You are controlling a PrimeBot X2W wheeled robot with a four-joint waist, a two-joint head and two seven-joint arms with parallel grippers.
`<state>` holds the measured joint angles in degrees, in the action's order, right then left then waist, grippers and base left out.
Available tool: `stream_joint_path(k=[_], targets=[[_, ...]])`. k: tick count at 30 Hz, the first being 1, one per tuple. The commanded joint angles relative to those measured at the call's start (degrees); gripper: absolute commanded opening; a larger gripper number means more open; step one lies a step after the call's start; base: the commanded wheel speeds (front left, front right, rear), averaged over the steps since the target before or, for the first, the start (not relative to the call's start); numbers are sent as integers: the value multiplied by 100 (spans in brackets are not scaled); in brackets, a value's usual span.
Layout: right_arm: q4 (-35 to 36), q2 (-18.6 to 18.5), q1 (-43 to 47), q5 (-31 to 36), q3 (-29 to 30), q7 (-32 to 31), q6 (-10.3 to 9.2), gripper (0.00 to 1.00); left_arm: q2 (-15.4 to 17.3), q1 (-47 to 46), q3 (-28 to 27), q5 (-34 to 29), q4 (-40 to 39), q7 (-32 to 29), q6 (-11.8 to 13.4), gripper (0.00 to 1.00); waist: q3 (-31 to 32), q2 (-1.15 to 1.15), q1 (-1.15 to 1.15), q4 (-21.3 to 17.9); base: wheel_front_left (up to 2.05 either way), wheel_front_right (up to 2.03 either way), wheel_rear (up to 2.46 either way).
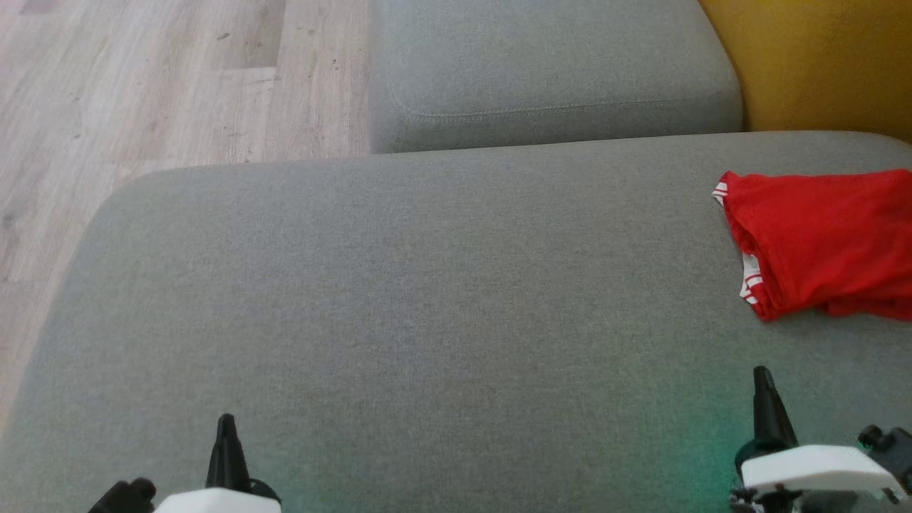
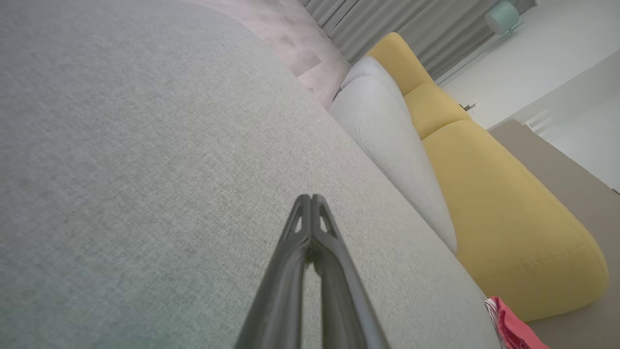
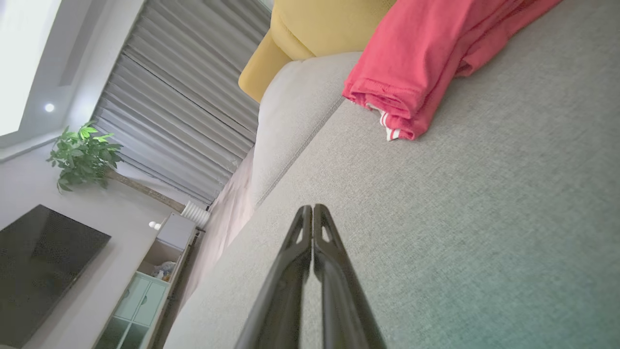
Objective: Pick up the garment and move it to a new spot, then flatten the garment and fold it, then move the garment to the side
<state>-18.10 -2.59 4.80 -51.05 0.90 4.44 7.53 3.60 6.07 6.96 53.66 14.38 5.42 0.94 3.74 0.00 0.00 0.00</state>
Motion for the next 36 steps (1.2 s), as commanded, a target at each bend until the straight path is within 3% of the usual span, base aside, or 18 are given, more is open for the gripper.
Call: stream_joint_path(k=[1, 36], targets=[[226, -77, -396, -208, -7, -37, -2, 0, 81, -358, -218, 190, -163, -46, -80, 0, -12, 0, 0, 0, 0, 0, 0], [336, -84, -805, -2544, 281, -620, -3, 0, 82, -858, -756, 2449, -92, -618, -529, 0, -236, 0, 0, 0, 0, 0, 0]])
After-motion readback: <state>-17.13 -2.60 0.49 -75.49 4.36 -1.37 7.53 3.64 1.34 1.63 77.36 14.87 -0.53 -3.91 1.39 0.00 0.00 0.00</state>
